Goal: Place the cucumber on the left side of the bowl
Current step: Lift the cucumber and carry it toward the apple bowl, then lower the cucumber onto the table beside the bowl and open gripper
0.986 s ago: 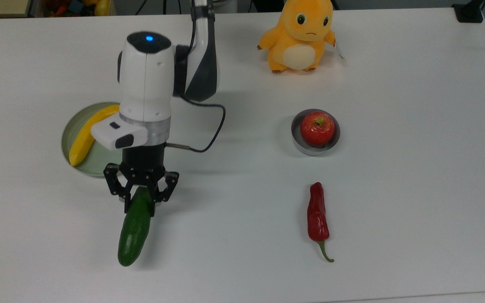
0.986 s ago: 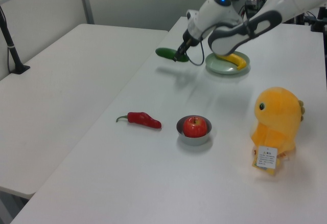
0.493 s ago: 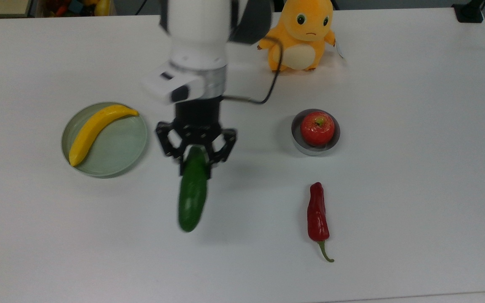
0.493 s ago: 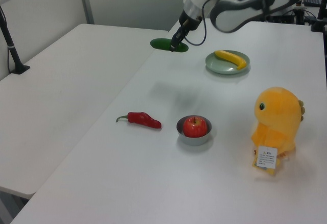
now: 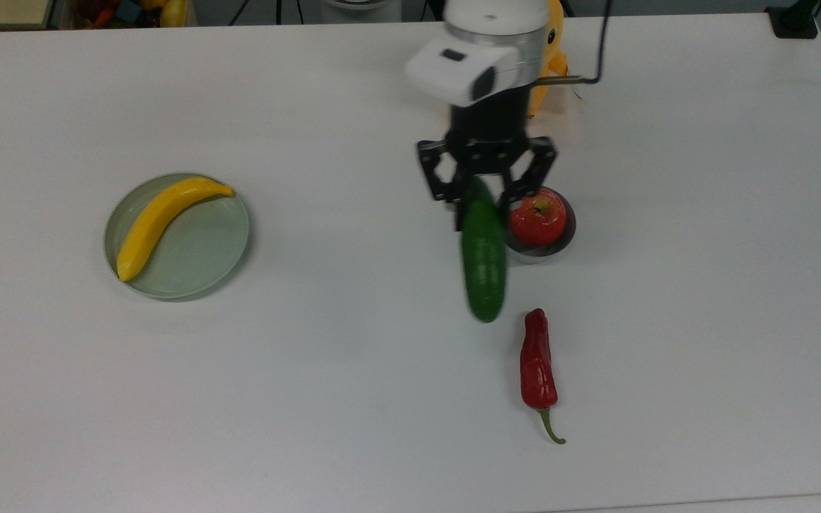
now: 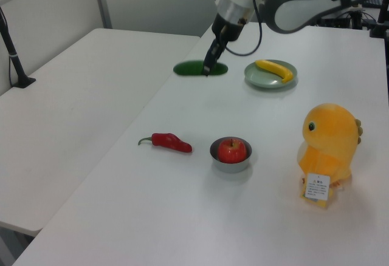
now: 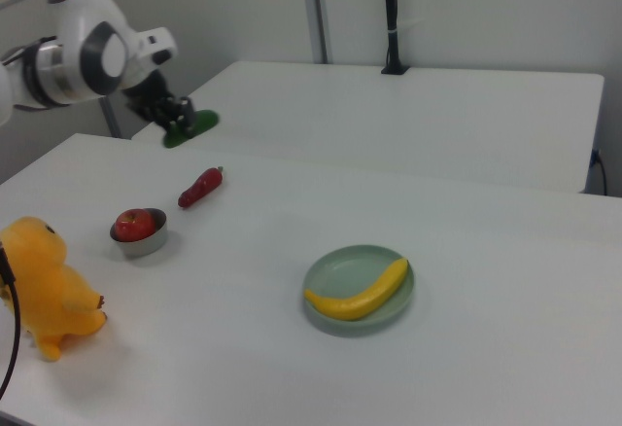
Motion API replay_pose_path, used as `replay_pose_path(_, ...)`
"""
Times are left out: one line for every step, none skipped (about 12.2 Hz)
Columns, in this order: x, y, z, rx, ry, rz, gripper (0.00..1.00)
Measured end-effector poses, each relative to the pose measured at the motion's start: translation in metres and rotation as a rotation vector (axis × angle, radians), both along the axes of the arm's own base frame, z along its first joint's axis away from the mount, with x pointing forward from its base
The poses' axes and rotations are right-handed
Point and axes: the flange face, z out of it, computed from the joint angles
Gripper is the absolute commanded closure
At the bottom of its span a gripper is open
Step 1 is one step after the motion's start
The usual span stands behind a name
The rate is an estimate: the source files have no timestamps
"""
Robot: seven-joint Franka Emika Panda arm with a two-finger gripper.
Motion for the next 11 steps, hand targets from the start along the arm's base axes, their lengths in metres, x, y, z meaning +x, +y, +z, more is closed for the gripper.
replay_pose_path(-0.009,0.021,-0.002,0.007,0.016,0.023,1.0)
replay_pose_path(-0.022,0.053,-0.005,0.015,0.035,0.061,1.0)
replay_pose_path(-0.031,0.071,-0.007,0.021,0.045,0.082,1.0)
replay_pose_path(-0.04,0.088,-0.011,0.023,0.055,0.104,1.0)
replay_pose_path(-0.049,0.105,-0.016,0.024,0.066,0.126,1.0)
replay_pose_path(-0.058,0.119,-0.021,0.023,0.077,0.147,1.0)
replay_pose_path(-0.067,0.131,-0.028,0.02,0.091,0.167,1.0)
replay_pose_path(-0.078,0.147,-0.04,0.015,0.114,0.19,1.0)
replay_pose_path(-0.084,0.155,-0.049,0.007,0.126,0.195,1.0)
replay_pose_path(-0.09,0.165,-0.064,-0.016,0.135,0.191,1.0)
replay_pose_path(-0.094,0.173,-0.077,-0.038,0.137,0.173,1.0)
